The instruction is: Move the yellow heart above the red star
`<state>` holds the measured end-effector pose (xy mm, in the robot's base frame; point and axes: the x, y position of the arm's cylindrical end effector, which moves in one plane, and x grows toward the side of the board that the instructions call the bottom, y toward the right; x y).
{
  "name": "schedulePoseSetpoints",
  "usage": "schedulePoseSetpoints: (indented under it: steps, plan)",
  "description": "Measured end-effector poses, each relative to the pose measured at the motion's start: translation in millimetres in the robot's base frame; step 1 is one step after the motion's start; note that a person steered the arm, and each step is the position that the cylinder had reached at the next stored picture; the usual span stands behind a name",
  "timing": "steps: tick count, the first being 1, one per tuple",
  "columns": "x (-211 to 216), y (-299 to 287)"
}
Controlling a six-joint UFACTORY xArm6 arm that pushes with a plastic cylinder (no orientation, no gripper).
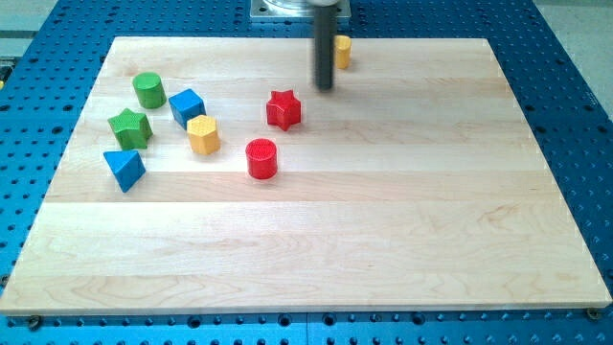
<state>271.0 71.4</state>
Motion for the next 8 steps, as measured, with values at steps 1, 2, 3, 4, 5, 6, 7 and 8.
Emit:
schedulePoseSetpoints:
  steps: [1, 2, 3, 4, 5, 6, 7, 8]
  plan:
    - [-63.5, 87.3]
    - [-76.8, 57.2]
    - [-3.5, -23.6]
    - [-14.4, -11.8]
    - [-58.5, -1.1]
    - [-37.9, -80.1]
    - [-3.1, -99.8]
    - [-40.0, -79.0]
